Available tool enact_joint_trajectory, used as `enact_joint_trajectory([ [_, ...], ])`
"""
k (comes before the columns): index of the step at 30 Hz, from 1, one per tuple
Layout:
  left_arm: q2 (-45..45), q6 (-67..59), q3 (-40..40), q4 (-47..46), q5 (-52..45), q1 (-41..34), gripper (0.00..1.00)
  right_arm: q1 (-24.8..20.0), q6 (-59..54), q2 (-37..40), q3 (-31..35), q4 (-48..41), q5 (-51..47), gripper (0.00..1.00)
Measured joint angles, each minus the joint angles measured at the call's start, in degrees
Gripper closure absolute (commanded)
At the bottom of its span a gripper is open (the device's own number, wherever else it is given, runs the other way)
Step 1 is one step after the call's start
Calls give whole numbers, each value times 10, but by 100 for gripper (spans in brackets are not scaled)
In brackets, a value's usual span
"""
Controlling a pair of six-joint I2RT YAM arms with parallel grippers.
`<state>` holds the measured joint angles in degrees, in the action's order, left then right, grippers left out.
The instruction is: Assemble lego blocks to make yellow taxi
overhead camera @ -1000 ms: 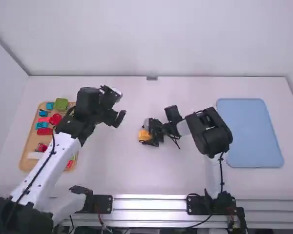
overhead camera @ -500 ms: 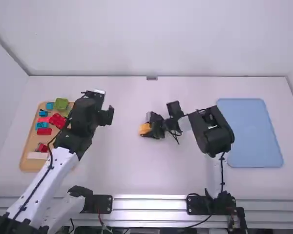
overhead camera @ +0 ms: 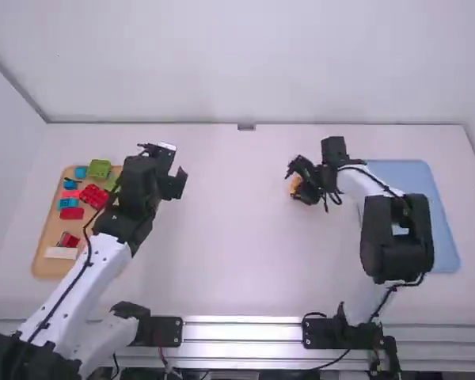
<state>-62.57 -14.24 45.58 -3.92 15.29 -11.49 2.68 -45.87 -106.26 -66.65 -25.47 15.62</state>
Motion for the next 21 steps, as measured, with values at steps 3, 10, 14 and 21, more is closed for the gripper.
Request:
enact_joint_trajectory([
  [3,-9,0,0,17,0,0,1,-59,5,10,0,-21,-27,73],
  [10,-33,0,0,51,0,0,1,-243,7,10,8,73,31,72],
  [14,-46,0,0,61,0,0,1,-323,39,10,55,239,111,66],
  [21,-49,-4,0,63,0,0,1,-376,166,-17,140,398,141,63],
])
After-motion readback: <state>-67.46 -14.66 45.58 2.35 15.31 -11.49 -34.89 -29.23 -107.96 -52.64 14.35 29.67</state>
